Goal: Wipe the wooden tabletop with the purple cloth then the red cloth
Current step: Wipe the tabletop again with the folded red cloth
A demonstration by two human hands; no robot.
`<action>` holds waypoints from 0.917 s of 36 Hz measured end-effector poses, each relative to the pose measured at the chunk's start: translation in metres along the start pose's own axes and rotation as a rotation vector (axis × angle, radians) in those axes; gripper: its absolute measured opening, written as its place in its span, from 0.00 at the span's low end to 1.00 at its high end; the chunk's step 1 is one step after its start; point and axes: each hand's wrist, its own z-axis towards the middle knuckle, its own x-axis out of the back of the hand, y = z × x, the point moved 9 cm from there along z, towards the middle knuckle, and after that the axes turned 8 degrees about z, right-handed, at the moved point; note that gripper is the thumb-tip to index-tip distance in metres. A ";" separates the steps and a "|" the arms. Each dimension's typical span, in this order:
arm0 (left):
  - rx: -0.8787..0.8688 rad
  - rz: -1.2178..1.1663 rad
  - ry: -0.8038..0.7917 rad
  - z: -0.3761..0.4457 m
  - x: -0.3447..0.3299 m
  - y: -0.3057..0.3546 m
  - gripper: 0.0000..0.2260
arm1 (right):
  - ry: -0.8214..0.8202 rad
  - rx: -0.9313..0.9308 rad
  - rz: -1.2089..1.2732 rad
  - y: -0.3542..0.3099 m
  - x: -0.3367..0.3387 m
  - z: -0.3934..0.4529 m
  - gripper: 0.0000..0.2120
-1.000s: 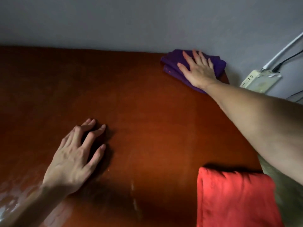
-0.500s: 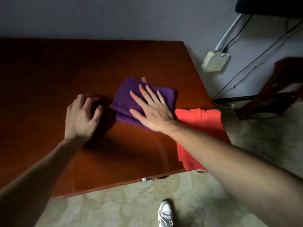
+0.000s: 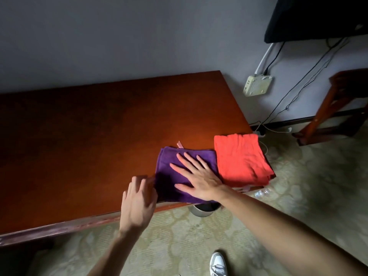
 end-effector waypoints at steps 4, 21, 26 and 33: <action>-0.135 0.037 -0.021 0.026 0.007 0.036 0.16 | 0.124 0.041 0.023 0.014 0.048 -0.016 0.25; -0.410 0.148 -0.121 0.045 -0.077 0.125 0.21 | 0.213 -0.146 -0.004 0.156 0.061 -0.048 0.29; -0.483 0.212 -0.025 0.088 -0.063 0.135 0.13 | 0.163 -0.061 -0.005 0.173 0.070 -0.018 0.29; -0.407 0.263 -0.084 0.151 -0.075 0.119 0.20 | 0.141 0.036 -0.034 0.228 0.098 0.082 0.29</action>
